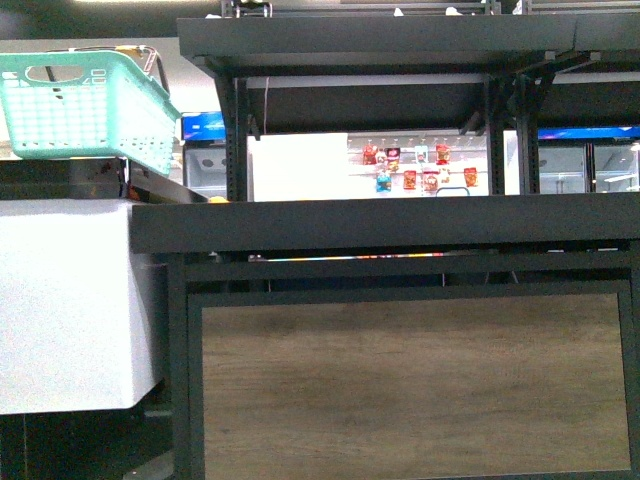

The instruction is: Pick lemon from shelf

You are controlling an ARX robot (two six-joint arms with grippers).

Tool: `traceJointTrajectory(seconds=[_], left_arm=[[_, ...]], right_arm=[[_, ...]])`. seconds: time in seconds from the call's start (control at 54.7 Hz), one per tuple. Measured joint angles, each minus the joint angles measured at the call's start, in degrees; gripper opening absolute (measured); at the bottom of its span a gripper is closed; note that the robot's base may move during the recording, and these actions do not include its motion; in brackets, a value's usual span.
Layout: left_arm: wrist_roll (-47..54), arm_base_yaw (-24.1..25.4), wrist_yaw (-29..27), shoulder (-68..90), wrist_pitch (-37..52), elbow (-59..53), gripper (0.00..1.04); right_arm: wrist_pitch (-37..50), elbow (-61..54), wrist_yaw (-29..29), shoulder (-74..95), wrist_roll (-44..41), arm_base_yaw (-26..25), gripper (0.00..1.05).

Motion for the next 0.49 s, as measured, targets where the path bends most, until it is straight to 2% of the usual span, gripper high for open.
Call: traceJointTrajectory(seconds=[0.493], left_arm=[[0.0, 0.0, 0.0, 0.0, 0.0, 0.0, 0.97]], right_arm=[[0.0, 0.0, 0.0, 0.0, 0.0, 0.0, 0.97]])
